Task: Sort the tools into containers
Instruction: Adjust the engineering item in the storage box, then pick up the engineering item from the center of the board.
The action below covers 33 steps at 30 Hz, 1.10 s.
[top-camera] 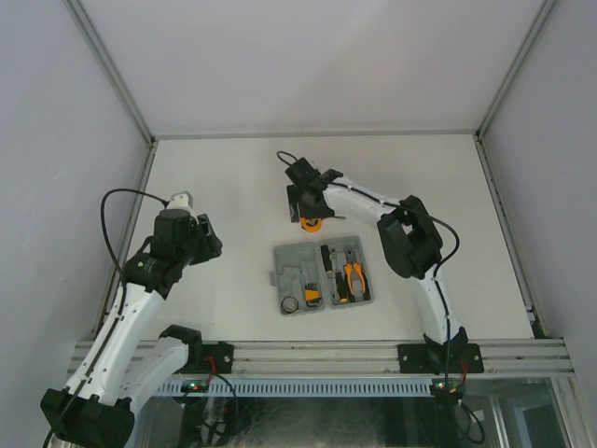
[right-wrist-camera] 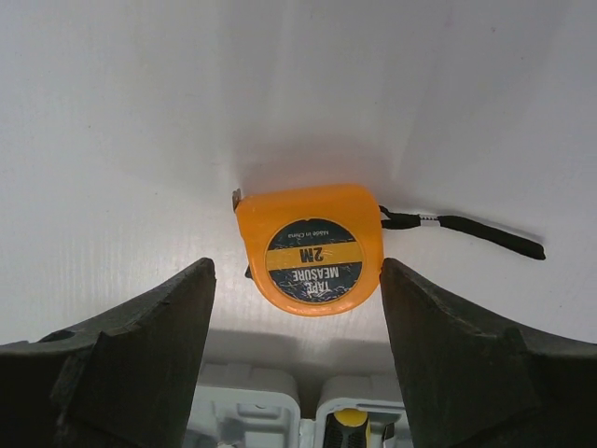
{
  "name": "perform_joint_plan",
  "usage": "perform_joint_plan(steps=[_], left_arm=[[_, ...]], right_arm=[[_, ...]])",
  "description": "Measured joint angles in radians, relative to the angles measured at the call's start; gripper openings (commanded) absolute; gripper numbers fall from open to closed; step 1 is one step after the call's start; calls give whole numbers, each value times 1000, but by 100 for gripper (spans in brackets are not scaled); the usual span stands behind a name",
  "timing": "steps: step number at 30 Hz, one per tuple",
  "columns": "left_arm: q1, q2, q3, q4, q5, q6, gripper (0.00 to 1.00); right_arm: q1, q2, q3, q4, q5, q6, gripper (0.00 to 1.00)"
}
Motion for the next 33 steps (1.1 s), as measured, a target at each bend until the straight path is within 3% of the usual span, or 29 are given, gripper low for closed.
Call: perform_joint_plan(steps=[33], left_arm=[[1, 5, 0, 0, 0, 0, 55]], right_arm=[[-26, 88, 90, -65, -34, -19, 68]])
